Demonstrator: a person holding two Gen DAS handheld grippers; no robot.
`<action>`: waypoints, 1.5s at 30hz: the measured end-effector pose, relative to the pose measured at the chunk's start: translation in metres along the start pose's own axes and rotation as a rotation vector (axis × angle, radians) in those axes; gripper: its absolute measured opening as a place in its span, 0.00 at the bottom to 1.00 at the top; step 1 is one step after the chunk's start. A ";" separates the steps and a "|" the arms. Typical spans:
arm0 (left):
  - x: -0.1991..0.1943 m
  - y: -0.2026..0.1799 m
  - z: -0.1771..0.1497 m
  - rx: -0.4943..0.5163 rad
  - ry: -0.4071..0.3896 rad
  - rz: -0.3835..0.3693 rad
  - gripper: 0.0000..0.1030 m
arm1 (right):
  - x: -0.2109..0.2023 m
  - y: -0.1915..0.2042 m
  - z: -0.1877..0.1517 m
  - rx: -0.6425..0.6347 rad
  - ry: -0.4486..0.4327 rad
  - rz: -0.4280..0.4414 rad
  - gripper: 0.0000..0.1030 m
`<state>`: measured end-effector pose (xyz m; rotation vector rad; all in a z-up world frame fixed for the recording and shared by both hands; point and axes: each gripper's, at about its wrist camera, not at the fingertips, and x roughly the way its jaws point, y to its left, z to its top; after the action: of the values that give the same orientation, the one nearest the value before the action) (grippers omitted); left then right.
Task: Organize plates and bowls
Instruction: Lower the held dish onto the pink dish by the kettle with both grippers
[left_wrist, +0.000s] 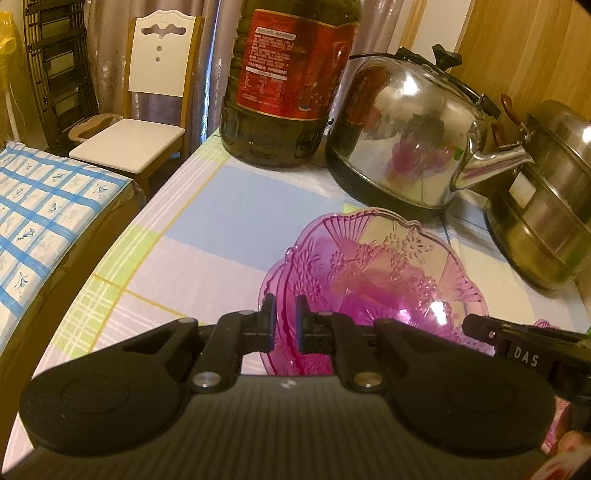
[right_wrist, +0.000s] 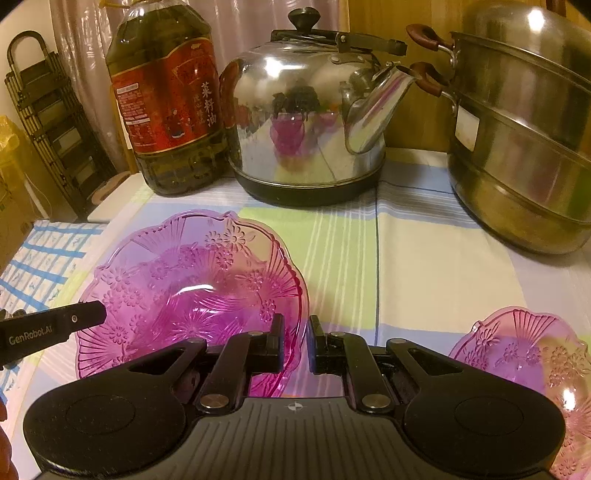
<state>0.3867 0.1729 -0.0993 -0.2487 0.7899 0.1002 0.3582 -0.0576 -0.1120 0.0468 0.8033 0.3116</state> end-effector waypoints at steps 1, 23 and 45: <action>0.001 0.000 0.000 0.003 0.000 0.004 0.08 | 0.001 0.000 0.000 -0.002 0.000 0.000 0.11; 0.009 -0.001 -0.003 0.025 0.005 0.034 0.09 | 0.011 0.004 -0.005 -0.028 0.018 -0.002 0.12; 0.018 0.000 -0.006 0.048 0.011 0.054 0.20 | 0.016 0.005 -0.009 -0.044 0.005 0.004 0.15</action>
<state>0.3950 0.1707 -0.1164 -0.1824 0.8093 0.1307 0.3609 -0.0486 -0.1281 0.0066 0.8014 0.3329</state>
